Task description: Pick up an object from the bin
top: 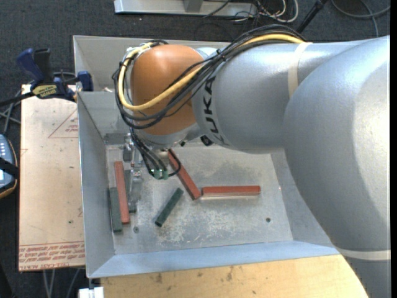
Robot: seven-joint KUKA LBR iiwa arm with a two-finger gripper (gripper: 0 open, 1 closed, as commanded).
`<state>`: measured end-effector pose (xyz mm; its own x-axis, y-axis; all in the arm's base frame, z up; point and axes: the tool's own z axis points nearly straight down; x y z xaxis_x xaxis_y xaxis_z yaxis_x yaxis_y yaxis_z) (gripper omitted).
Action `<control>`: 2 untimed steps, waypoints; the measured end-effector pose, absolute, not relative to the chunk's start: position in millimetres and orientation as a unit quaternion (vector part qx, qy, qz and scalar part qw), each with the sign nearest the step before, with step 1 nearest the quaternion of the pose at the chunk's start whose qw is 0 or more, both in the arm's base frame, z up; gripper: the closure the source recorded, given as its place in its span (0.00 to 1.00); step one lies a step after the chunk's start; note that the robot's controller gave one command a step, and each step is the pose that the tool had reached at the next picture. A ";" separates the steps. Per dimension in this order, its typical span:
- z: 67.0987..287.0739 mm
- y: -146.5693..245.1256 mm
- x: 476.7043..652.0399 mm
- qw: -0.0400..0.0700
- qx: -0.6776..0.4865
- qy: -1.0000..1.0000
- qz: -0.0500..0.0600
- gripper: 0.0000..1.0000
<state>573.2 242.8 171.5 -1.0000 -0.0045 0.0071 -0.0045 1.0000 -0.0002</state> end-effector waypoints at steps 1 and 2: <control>176.1 241.7 575.5 0.000 0.000 -1.000 -0.001 0.00; 146.8 219.6 559.8 -0.004 0.070 -0.998 -0.002 0.00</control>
Offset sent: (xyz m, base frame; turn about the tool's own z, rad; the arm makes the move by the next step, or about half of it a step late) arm -0.0351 -0.0595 -0.0684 -0.2923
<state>559.8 219.6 146.8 -0.9901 -0.1401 -0.0086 -0.1401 0.9901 0.0042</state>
